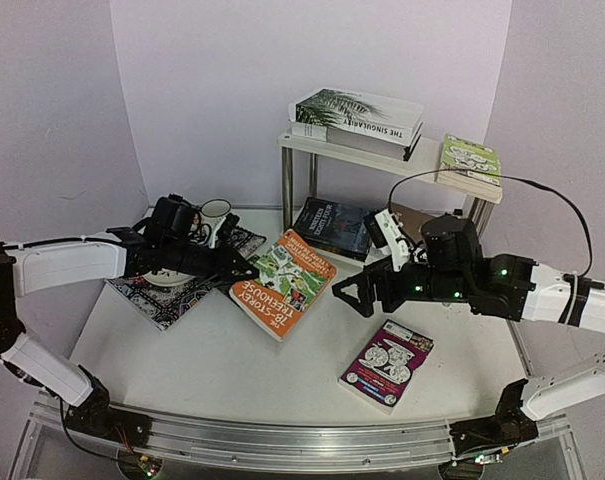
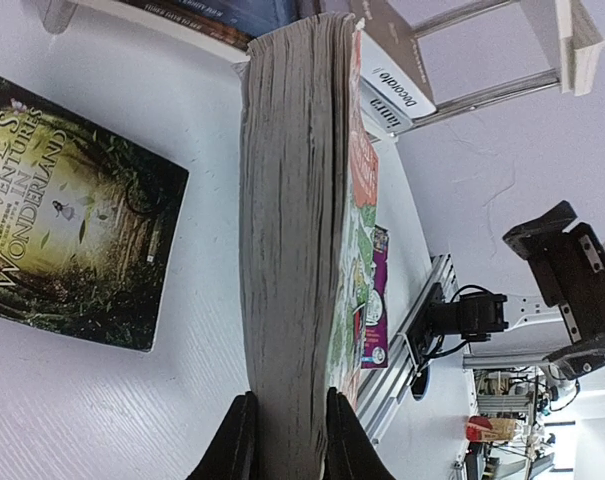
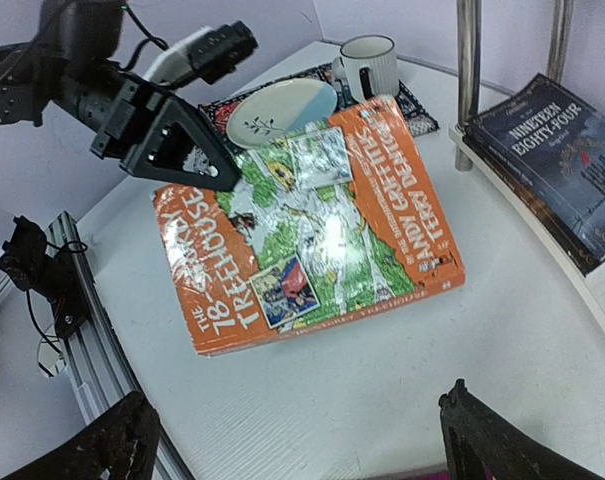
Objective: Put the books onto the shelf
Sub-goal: Pick up the book at the center of the board.
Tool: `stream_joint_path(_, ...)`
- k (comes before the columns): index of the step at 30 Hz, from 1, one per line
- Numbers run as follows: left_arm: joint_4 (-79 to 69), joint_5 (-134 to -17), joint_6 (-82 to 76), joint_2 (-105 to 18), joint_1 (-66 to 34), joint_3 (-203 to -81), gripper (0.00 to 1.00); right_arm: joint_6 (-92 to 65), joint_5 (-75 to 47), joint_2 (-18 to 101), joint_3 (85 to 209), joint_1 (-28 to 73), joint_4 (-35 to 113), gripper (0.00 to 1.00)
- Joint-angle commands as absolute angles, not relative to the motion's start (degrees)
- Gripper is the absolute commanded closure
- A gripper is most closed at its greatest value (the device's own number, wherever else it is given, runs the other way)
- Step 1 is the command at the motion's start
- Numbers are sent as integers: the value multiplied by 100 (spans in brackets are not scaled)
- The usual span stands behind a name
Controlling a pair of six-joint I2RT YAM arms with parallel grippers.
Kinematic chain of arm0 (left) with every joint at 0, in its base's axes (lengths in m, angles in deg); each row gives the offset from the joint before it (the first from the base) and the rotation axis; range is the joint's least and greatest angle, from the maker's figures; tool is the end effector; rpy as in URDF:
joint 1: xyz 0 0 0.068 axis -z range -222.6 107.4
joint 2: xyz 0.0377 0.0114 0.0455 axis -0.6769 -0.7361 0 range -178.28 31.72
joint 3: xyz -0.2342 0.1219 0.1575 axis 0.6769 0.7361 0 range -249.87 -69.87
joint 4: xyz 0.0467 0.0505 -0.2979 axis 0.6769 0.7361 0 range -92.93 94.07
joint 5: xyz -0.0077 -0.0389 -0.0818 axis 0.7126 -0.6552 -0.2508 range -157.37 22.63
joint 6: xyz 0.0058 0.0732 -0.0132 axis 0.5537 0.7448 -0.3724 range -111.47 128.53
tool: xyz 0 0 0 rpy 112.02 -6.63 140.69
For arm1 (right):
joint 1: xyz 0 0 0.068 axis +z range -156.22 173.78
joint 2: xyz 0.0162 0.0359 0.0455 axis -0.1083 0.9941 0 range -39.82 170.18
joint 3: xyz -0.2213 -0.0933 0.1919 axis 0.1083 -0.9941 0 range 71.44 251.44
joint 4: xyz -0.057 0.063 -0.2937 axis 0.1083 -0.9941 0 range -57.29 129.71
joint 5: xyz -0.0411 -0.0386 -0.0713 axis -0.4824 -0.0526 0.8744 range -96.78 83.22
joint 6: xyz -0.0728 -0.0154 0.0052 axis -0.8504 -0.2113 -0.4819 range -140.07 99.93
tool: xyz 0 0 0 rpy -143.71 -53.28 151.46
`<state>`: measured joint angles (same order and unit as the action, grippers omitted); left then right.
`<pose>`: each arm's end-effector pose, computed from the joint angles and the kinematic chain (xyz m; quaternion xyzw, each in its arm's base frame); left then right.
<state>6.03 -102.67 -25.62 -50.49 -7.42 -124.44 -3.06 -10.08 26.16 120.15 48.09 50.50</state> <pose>0.2784 -0.2405 0.2536 0.1438 0.8501 -0.4663 0.1981 0.1897 0.2703 0.3425 -0.2566 0.7003 0.4056 0.5284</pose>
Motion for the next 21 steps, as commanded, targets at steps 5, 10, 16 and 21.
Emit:
stream_joint_path(5,-429,-10331,-2812,-3995,-761,-12452,100,1788,-1838,2710,12036,4815,5489,10)
stream_joint_path(10,-839,-10341,-3022,-3658,-760,-12337,100,2818,-1458,2507,11560,4815,6279,19)
stream_joint_path(16,-1249,-10229,-3235,-3401,-762,-12115,100,3712,-1247,2855,11489,5002,7646,28)
stream_joint_path(21,-1302,-10240,-3347,-3323,-762,-12129,100,3733,-1102,3391,11731,5246,8178,28)
